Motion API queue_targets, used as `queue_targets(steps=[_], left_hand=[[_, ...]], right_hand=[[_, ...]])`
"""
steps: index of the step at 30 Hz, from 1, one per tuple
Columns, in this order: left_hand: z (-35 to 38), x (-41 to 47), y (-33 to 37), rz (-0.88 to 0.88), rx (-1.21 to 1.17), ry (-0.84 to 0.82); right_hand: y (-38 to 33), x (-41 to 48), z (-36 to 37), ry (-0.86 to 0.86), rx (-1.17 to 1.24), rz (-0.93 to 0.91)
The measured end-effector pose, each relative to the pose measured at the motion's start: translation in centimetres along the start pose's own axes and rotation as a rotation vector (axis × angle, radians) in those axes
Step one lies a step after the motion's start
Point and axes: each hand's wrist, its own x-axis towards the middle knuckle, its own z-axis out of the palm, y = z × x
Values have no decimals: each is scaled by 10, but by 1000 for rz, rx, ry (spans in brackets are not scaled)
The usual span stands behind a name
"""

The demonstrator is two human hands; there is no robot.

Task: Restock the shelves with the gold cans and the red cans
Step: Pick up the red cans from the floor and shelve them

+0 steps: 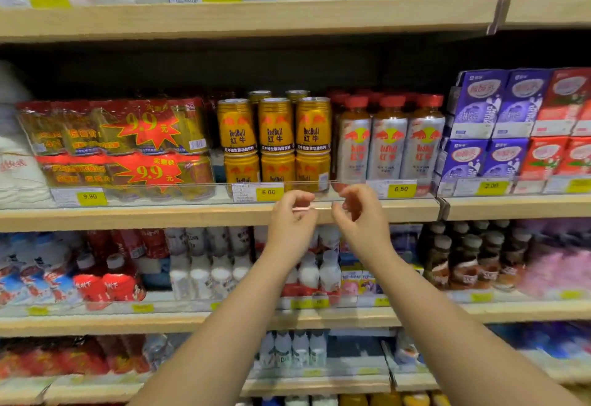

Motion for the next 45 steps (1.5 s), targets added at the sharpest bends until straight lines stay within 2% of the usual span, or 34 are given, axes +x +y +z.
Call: queue_targets(steps=[2, 6, 12, 16, 22, 25, 29, 37, 45], left_hand=[[10, -22, -12, -97, -55, -69], [29, -70, -38, -279, -29, -343], [43, -164, -76, -399, 13, -690], [50, -223, -86, -468, 25, -833], [98, -276, -69, -477, 67, -1009], [136, -298, -57, -471, 57, -1049], [196, -327, -49, -513, 91, -1028], [294, -377, -59, -657, 115, -912], [372, -365, -106, -830, 251, -842]], right_hand=[[6, -37, -8, 70, 88, 184], [14, -118, -28, 194, 113, 442], [12, -256, -49, 365, 59, 833], [-1, -335, -70, 501, 35, 1023], [-3, -407, -132, 658, 38, 1167], [8, -437, -171, 722, 35, 1233], [33, -468, -231, 717, 43, 1319], [107, -491, -359, 544, -28, 1412], [206, -483, -393, 421, -28, 1524]])
